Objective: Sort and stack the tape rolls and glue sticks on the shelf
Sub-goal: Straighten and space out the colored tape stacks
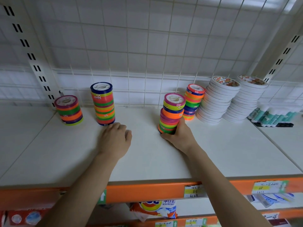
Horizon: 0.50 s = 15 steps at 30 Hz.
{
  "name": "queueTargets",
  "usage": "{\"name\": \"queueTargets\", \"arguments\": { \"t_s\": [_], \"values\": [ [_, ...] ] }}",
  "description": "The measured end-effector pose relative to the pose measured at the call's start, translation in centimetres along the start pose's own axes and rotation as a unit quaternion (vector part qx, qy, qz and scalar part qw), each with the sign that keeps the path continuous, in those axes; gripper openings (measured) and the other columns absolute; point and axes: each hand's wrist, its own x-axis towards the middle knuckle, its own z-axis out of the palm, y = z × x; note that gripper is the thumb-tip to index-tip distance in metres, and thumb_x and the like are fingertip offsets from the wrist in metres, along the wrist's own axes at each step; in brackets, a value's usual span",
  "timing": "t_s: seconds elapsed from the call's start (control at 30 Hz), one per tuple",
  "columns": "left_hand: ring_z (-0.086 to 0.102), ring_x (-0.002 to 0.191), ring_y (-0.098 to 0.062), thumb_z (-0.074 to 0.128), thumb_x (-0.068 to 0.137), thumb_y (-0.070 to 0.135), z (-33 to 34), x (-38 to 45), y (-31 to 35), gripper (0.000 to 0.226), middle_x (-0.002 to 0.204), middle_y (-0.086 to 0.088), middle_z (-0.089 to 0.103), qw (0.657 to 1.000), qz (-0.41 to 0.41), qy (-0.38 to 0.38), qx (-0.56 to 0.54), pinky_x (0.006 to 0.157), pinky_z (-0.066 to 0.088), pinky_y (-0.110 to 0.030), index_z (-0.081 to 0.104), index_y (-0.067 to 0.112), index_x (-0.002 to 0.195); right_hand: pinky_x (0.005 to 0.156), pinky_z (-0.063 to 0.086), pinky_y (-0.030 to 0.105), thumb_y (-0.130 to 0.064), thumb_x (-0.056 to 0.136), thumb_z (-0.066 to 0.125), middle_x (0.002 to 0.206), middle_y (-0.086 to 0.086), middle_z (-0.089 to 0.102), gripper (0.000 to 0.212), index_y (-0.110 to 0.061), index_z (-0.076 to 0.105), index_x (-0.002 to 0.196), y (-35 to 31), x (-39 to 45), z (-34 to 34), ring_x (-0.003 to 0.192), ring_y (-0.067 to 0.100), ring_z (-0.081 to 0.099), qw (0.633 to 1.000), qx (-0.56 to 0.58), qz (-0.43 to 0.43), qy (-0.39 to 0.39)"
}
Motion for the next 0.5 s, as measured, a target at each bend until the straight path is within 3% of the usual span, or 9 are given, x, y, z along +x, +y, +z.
{"name": "queueTargets", "arguments": {
  "t_s": [0.07, 0.13, 0.23, 0.3, 0.43, 0.5],
  "values": [
    [0.058, 0.079, -0.028, 0.036, 0.087, 0.03, 0.1, 0.0, 0.0, 0.04, 0.086, -0.011, 0.065, 1.0, 0.002, 0.005, 0.004, 0.071, 0.05, -0.037, 0.065, 0.003, 0.086, 0.085, 0.044, 0.008, -0.03, 0.062, 0.086, 0.117, -0.008, 0.055, 0.082, -0.015, 0.041, 0.129, 0.0, 0.0, 0.5, 0.104, 0.008, 0.054, 0.999, 0.005, -0.004, 0.032],
    [0.057, 0.078, -0.029, 0.034, 0.085, 0.032, 0.2, 0.1, 0.0, 0.042, 0.084, -0.011, 0.065, 1.0, 0.004, 0.006, 0.007, 0.07, 0.049, -0.037, 0.065, 0.003, 0.084, 0.092, 0.049, 0.03, -0.047, 0.054, 0.086, 0.118, 0.0, 0.057, 0.091, -0.012, 0.044, 0.127, 0.3, 0.1, 1.2, 0.108, 0.017, 0.056, 0.997, -0.017, -0.003, 0.074],
    [0.057, 0.078, -0.03, 0.035, 0.084, 0.031, 0.2, 0.1, 0.0, 0.042, 0.085, -0.012, 0.065, 1.0, 0.002, 0.007, 0.008, 0.07, 0.048, -0.037, 0.065, 0.002, 0.085, 0.095, 0.045, 0.038, -0.036, 0.057, 0.088, 0.124, 0.012, 0.053, 0.094, -0.002, 0.039, 0.13, -0.2, -0.2, 1.6, 0.113, 0.027, 0.05, 0.991, -0.059, 0.005, 0.121],
    [0.058, 0.08, -0.03, 0.035, 0.084, 0.031, 0.3, 0.1, 0.0, 0.042, 0.087, -0.012, 0.066, 1.0, 0.001, 0.01, 0.007, 0.071, 0.049, -0.037, 0.066, 0.002, 0.087, 0.094, 0.045, 0.036, -0.029, 0.062, 0.086, 0.124, 0.013, 0.053, 0.088, -0.001, 0.037, 0.129, -0.1, -0.2, 1.6, 0.113, 0.029, 0.051, 0.992, -0.056, 0.008, 0.117],
    [0.058, 0.082, -0.031, 0.041, 0.088, 0.028, 0.4, 0.1, -0.1, 0.037, 0.089, -0.013, 0.066, 1.0, -0.001, 0.014, 0.003, 0.073, 0.048, -0.038, 0.066, 0.001, 0.088, 0.078, 0.036, 0.012, -0.018, 0.073, 0.079, 0.125, 0.01, 0.054, 0.075, -0.003, 0.032, 0.13, 0.5, -0.2, 1.0, 0.112, 0.025, 0.054, 0.996, -0.027, 0.023, 0.082],
    [0.058, 0.082, -0.031, 0.039, 0.087, 0.029, 0.5, 0.1, -0.1, 0.039, 0.089, -0.012, 0.065, 1.0, -0.002, 0.013, 0.004, 0.073, 0.048, -0.038, 0.066, 0.001, 0.089, 0.08, 0.037, 0.011, -0.016, 0.074, 0.079, 0.127, 0.008, 0.053, 0.079, -0.004, 0.029, 0.134, 0.4, -0.4, 0.8, 0.113, 0.023, 0.053, 0.997, -0.011, 0.018, 0.074]
  ]
}}
